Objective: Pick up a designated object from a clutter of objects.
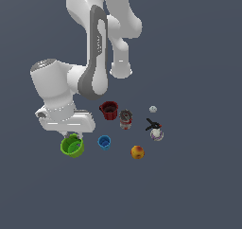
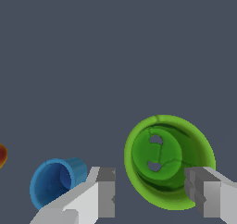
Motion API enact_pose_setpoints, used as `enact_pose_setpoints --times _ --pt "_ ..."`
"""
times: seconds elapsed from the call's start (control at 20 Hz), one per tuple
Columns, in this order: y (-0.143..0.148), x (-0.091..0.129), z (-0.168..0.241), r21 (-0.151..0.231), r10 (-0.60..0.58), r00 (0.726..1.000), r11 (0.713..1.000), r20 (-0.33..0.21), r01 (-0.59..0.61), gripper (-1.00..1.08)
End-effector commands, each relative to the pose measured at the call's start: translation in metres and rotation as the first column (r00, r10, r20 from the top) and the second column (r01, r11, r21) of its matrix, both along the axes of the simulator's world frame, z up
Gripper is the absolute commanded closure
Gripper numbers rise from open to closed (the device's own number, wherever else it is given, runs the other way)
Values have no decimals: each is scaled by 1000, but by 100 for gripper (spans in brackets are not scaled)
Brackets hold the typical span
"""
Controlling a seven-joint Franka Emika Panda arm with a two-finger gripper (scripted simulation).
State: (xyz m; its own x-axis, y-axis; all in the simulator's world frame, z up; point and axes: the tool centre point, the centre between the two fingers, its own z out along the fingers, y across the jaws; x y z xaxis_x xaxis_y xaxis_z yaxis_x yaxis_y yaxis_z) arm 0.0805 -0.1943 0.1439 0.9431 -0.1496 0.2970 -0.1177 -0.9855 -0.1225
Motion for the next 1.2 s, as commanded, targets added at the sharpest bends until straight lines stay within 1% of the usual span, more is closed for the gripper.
enact_pose_setpoints --times 0.0,0.25,0.45,0.6,0.85,1.15 --pt "-21 -2 -14 -11 -24 999 1000 21 24 -20" --pt "-51 -8 -35 -29 -60 997 998 46 62 -20" --pt "-65 -12 -44 -39 -78 995 996 56 80 -20" --pt "-69 -14 -47 -42 -83 995 995 59 85 -20" --pt "-68 -13 -49 -41 -82 995 996 57 85 -20" --pt "-69 -7 -66 -42 -83 995 995 59 86 -20"
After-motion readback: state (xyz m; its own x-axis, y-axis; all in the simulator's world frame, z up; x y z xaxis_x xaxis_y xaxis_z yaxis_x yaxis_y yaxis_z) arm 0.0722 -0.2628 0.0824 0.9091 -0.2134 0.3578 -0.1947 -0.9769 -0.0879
